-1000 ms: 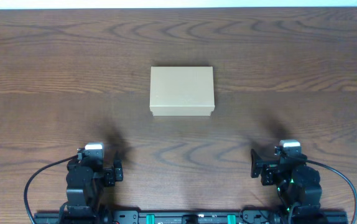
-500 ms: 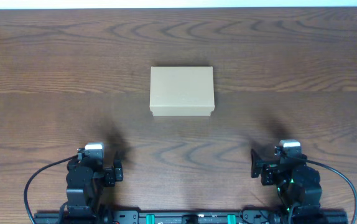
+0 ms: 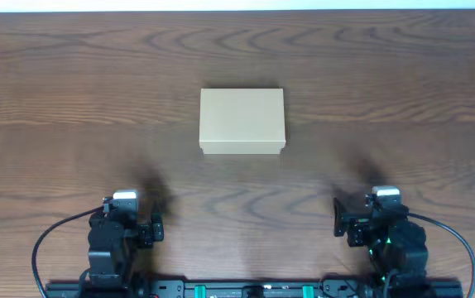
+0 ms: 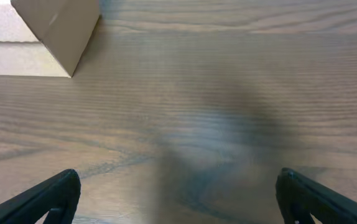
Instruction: Pack container
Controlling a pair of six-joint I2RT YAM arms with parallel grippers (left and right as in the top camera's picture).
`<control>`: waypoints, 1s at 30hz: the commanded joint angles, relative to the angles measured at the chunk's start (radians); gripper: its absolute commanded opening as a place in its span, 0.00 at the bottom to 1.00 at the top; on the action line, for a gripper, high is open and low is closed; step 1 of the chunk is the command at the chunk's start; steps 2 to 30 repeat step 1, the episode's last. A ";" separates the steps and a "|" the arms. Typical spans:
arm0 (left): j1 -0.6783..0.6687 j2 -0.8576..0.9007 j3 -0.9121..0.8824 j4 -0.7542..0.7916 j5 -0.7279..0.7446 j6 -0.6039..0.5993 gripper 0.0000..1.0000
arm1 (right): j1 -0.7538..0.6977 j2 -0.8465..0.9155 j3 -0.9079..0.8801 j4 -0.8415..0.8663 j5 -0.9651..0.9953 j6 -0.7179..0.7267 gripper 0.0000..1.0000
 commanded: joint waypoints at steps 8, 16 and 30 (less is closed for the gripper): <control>0.005 -0.006 -0.012 -0.011 -0.003 -0.004 0.95 | -0.007 -0.009 -0.007 0.000 0.003 0.012 0.99; 0.005 -0.006 -0.012 -0.011 -0.003 -0.004 0.95 | -0.007 -0.009 -0.007 0.000 0.003 0.012 0.99; 0.005 -0.006 -0.012 -0.011 -0.003 -0.004 0.95 | -0.007 -0.009 -0.007 0.000 0.003 0.012 0.99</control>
